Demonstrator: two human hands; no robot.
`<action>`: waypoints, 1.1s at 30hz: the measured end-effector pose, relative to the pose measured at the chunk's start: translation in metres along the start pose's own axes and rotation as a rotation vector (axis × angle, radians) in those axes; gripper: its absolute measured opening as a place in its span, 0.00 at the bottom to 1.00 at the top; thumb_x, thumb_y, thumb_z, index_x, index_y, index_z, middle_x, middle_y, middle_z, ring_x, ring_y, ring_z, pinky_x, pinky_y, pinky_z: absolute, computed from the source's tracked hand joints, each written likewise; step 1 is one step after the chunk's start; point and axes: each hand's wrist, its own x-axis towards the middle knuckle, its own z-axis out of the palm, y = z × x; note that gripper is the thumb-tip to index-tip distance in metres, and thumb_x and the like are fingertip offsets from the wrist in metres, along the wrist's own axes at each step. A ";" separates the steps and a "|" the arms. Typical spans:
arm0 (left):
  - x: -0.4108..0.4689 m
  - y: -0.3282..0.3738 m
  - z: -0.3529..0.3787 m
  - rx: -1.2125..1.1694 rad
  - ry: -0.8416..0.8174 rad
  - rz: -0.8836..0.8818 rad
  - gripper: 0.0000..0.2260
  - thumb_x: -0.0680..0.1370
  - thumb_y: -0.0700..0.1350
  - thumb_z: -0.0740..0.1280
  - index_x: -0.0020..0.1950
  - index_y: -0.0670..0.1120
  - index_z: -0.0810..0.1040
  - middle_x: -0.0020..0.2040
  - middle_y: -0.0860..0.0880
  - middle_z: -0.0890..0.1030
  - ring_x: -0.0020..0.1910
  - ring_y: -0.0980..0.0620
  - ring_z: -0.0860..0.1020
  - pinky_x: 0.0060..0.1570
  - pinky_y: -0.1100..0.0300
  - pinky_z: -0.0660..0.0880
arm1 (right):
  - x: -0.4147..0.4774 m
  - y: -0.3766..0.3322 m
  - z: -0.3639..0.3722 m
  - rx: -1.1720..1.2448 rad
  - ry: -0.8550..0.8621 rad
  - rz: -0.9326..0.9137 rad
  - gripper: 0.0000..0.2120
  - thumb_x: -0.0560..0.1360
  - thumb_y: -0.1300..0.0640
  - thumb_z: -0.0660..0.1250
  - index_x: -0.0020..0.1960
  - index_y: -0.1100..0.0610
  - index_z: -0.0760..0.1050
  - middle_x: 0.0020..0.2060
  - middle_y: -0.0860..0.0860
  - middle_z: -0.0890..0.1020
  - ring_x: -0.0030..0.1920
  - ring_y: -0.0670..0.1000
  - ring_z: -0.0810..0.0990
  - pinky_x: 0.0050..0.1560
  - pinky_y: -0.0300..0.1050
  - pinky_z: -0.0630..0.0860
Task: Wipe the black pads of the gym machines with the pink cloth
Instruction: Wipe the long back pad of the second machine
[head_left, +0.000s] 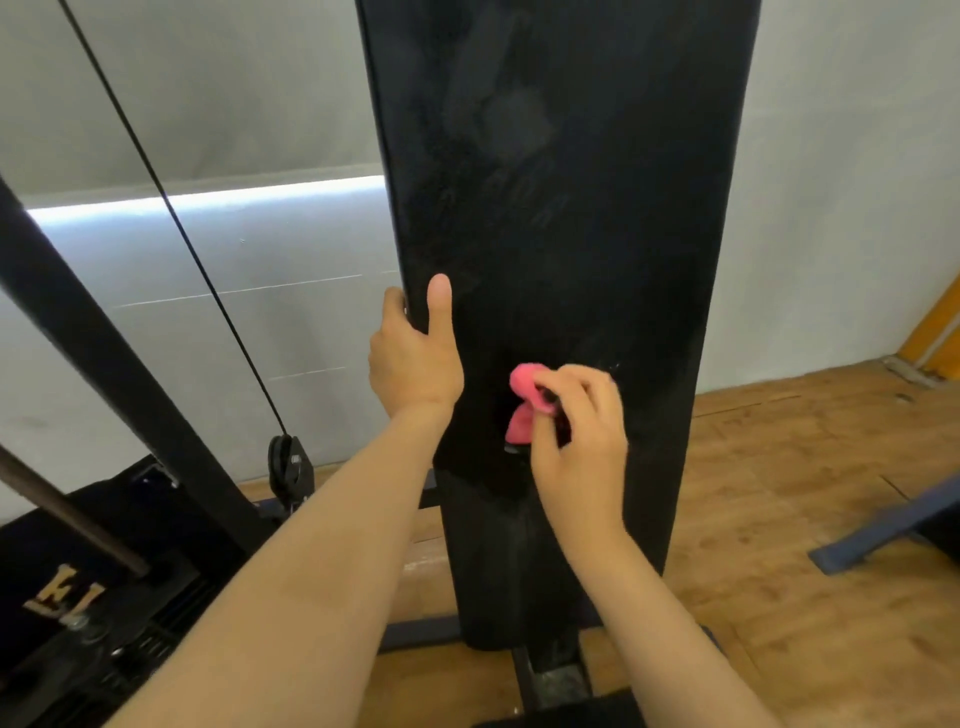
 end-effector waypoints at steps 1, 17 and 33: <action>0.000 0.001 0.001 -0.009 0.000 0.002 0.36 0.71 0.72 0.45 0.60 0.47 0.74 0.50 0.51 0.79 0.48 0.52 0.77 0.46 0.56 0.73 | 0.014 -0.002 0.000 -0.017 0.008 -0.008 0.11 0.74 0.66 0.66 0.56 0.58 0.79 0.50 0.52 0.77 0.52 0.47 0.73 0.52 0.30 0.70; 0.004 -0.005 0.007 -0.014 0.060 -0.027 0.23 0.79 0.63 0.51 0.60 0.48 0.74 0.38 0.61 0.71 0.37 0.65 0.70 0.40 0.70 0.67 | 0.008 0.007 -0.013 0.023 -0.076 0.093 0.13 0.73 0.64 0.69 0.56 0.56 0.79 0.50 0.47 0.77 0.52 0.44 0.75 0.50 0.29 0.71; 0.002 -0.004 0.007 -0.002 0.064 -0.025 0.19 0.81 0.60 0.51 0.56 0.50 0.74 0.45 0.57 0.75 0.42 0.65 0.72 0.41 0.72 0.65 | 0.023 0.042 -0.039 0.039 0.039 0.130 0.12 0.73 0.65 0.67 0.55 0.58 0.79 0.53 0.51 0.76 0.53 0.47 0.75 0.52 0.33 0.73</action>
